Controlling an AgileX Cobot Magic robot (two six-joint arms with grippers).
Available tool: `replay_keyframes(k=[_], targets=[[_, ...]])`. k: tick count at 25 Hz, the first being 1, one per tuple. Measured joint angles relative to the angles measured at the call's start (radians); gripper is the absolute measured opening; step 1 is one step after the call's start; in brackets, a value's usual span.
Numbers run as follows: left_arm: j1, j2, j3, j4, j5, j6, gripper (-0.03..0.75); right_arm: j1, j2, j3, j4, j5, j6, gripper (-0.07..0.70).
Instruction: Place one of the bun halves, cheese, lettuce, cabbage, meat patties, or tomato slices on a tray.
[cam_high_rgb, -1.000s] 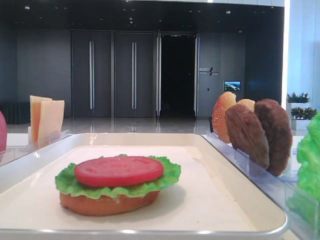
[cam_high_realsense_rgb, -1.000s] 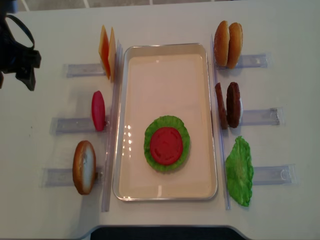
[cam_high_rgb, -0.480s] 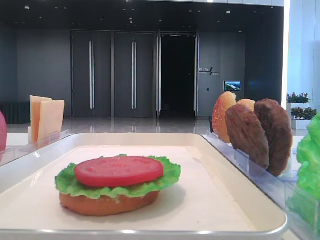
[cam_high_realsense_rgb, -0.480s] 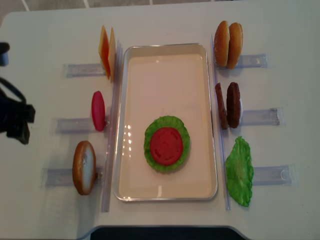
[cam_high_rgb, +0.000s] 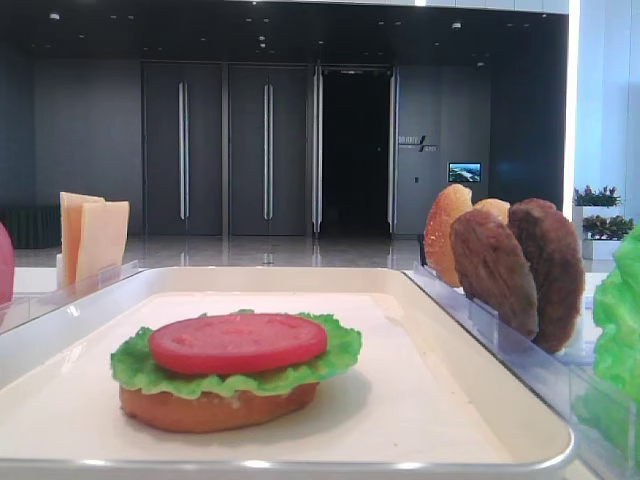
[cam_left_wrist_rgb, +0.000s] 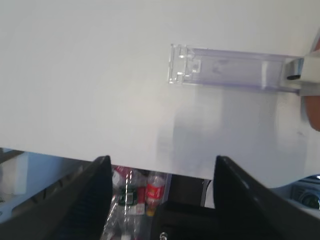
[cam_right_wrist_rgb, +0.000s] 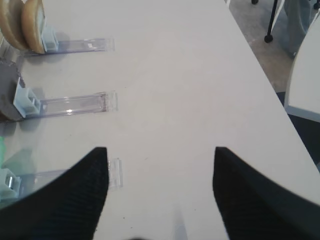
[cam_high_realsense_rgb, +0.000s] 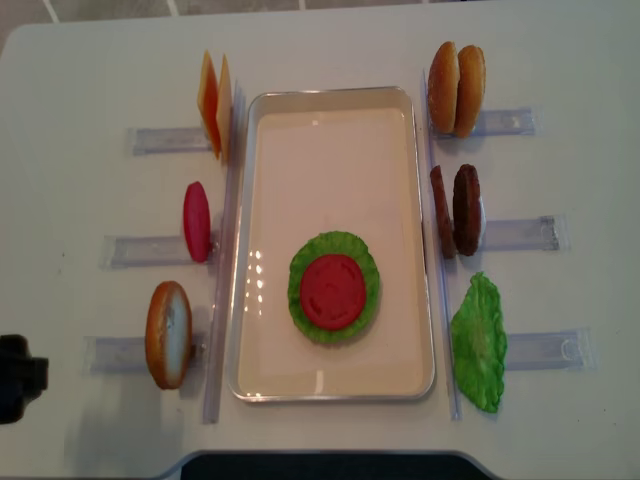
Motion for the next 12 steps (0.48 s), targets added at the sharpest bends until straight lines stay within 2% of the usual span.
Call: replay_keyframes(k=[6,12], targets=[[0.000,-0.296,0.063,-0.051,-0.052,0.001,0.482,0.000,0.000,0.000,0.000,0.000,0.000,0.461],[0.000,-0.520,0.069,-0.110,-0.054,0.100,0.482,0.000,0.000,0.000,0.000,0.000,0.000,0.461]])
